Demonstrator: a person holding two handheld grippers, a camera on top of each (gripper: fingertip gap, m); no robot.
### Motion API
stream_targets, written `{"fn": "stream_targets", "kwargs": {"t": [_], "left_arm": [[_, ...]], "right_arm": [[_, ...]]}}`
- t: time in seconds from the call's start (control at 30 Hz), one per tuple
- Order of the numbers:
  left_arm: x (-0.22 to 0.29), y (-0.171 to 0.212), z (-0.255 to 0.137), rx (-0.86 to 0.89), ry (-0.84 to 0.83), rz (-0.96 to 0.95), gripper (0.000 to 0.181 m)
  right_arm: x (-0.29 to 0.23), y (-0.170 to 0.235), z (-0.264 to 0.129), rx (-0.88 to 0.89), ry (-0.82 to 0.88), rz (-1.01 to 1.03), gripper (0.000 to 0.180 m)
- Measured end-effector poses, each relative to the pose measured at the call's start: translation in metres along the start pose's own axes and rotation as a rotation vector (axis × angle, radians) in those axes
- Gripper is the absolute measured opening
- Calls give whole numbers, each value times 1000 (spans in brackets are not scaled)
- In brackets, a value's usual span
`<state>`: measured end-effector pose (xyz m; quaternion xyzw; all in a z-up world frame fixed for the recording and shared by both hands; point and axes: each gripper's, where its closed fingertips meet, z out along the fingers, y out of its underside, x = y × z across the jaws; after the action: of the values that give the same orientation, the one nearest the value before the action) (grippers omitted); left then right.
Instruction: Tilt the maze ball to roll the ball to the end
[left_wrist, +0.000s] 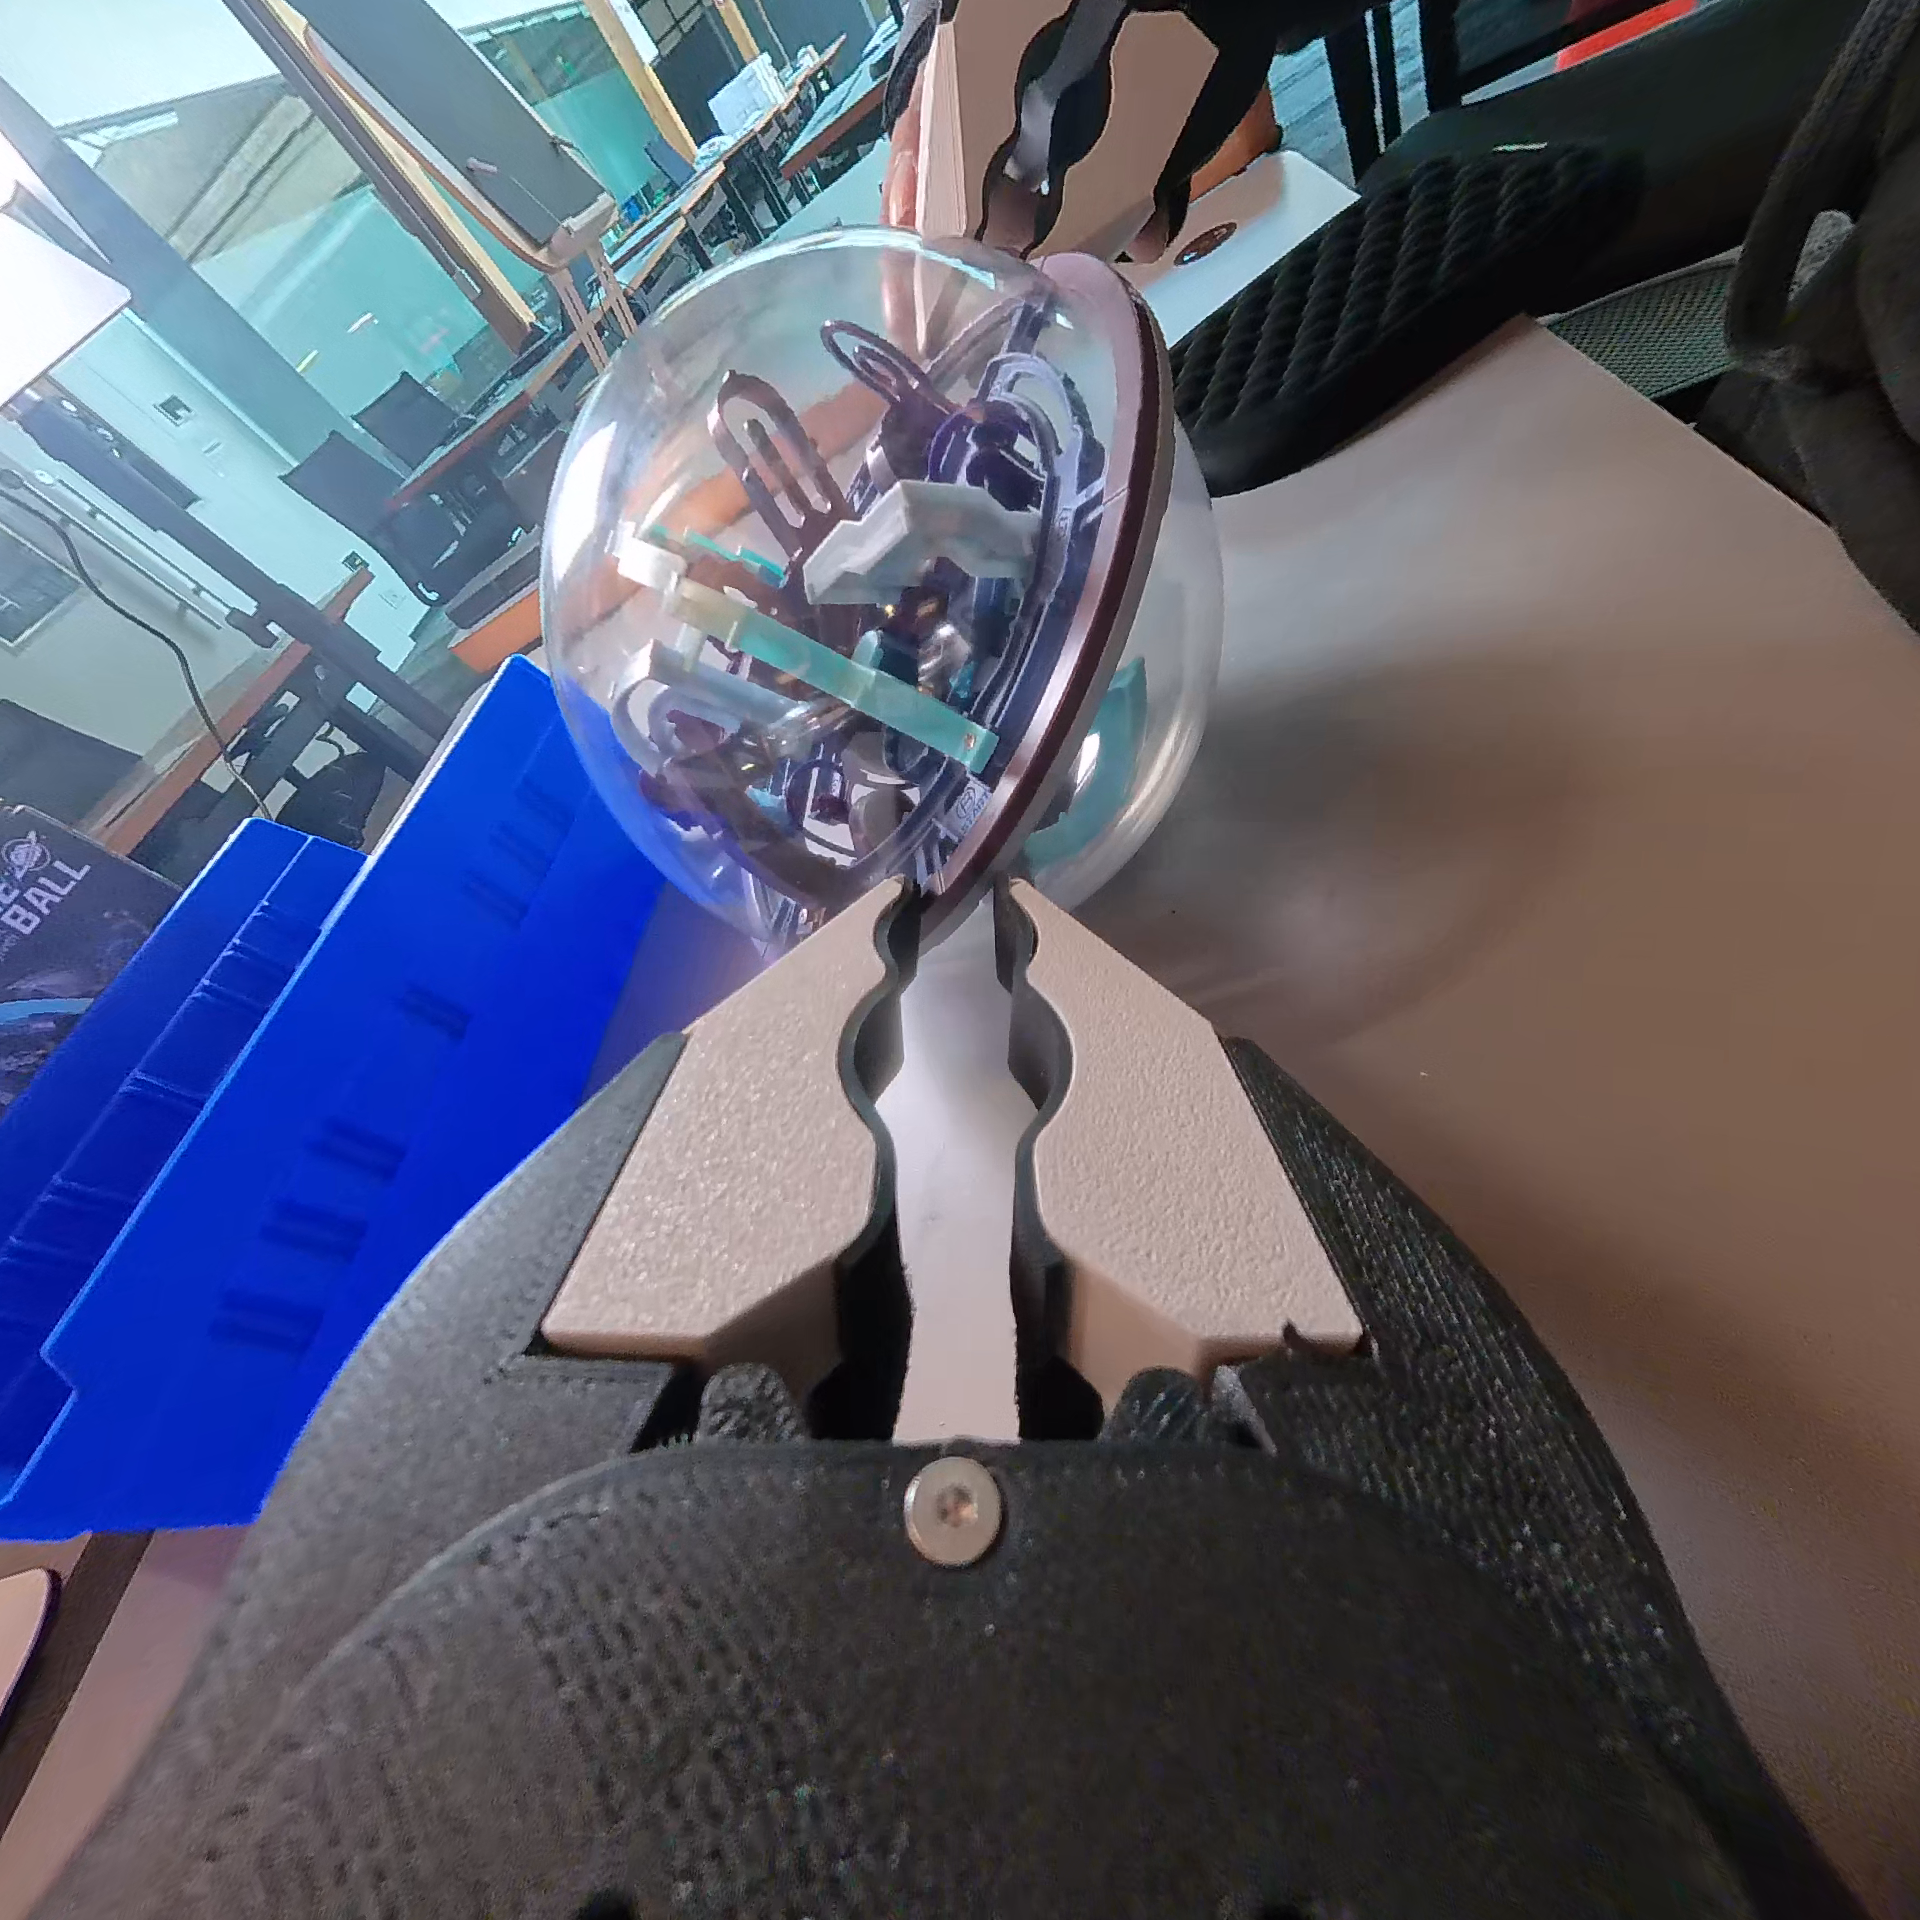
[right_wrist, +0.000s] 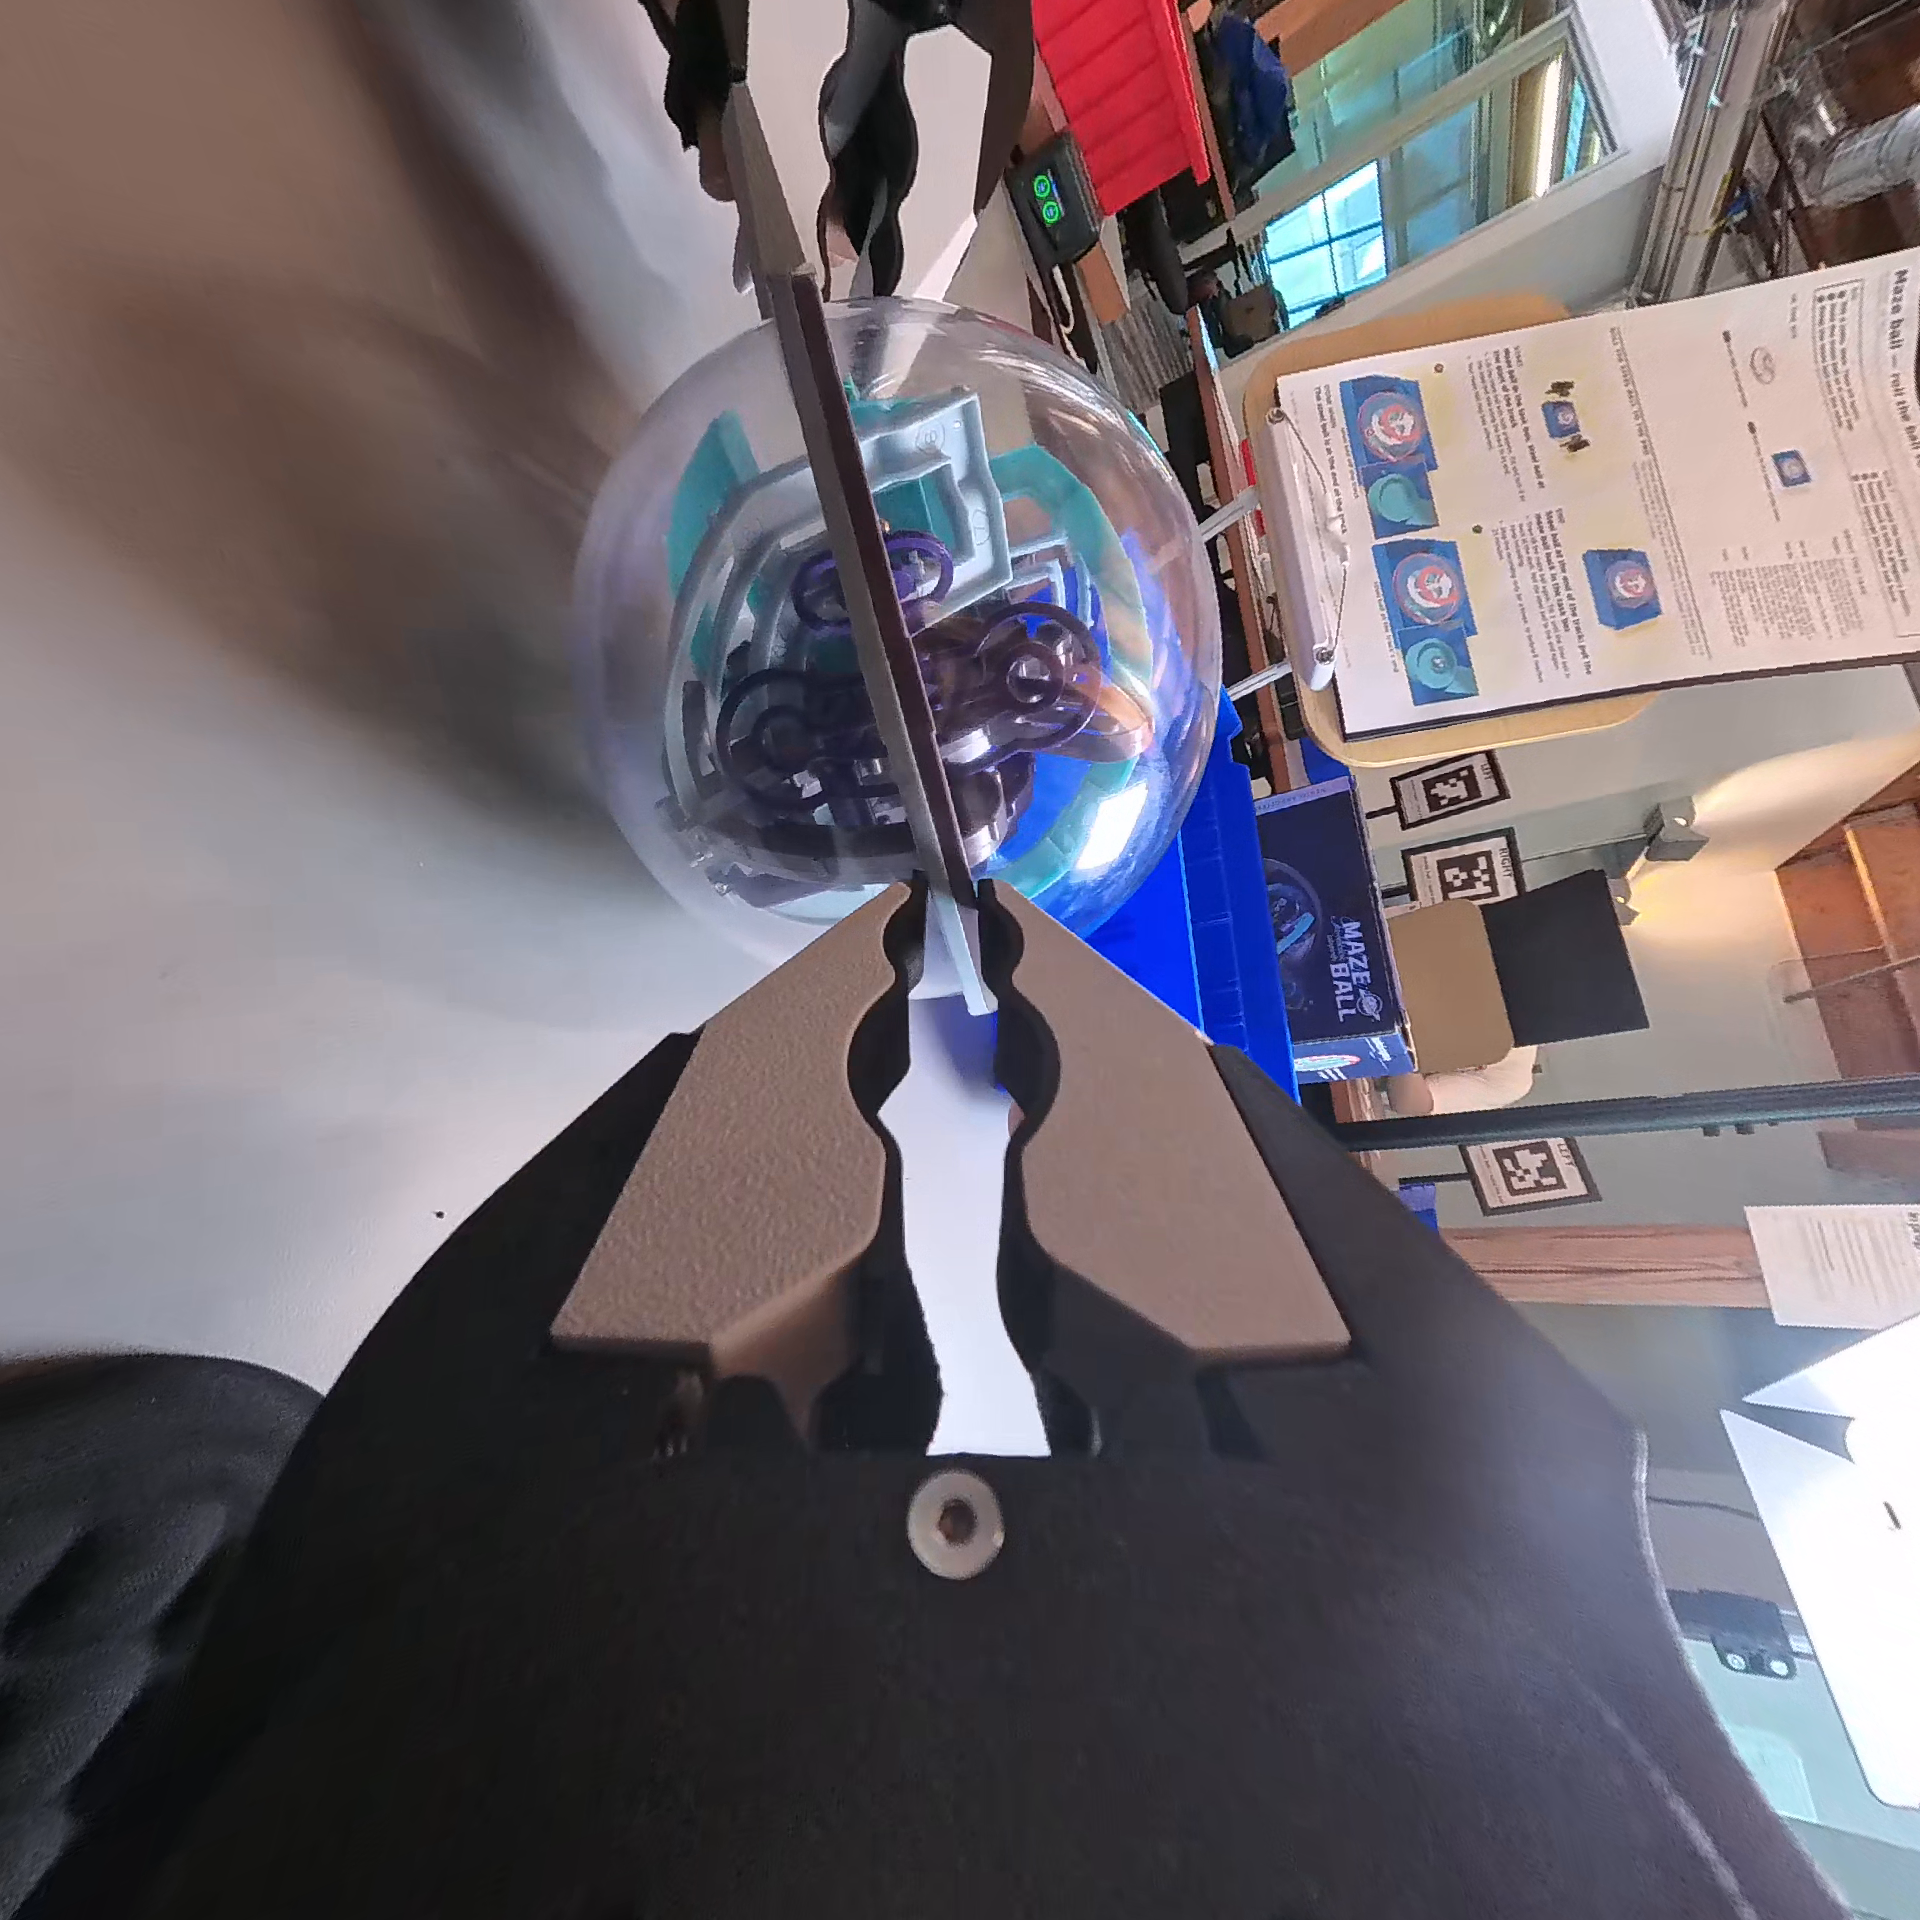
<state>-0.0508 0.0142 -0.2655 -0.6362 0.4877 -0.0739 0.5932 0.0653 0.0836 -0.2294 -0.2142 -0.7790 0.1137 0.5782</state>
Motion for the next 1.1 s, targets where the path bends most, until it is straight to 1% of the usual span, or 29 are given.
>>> {"fn": "stream_targets", "kwargs": {"t": [0.27,0.7,1.1], "left_arm": [[-2,-8,1,22,-10,-10,12],[-7,-17,2,44,-27,-50,11],[-5,-24,1,66,-25,-54,10]], "right_arm": [[-1,11,1,-10,8,52,8],[8,28,10,8,-8,246,8],[9,34,15,-3,-11,276,8]]}}
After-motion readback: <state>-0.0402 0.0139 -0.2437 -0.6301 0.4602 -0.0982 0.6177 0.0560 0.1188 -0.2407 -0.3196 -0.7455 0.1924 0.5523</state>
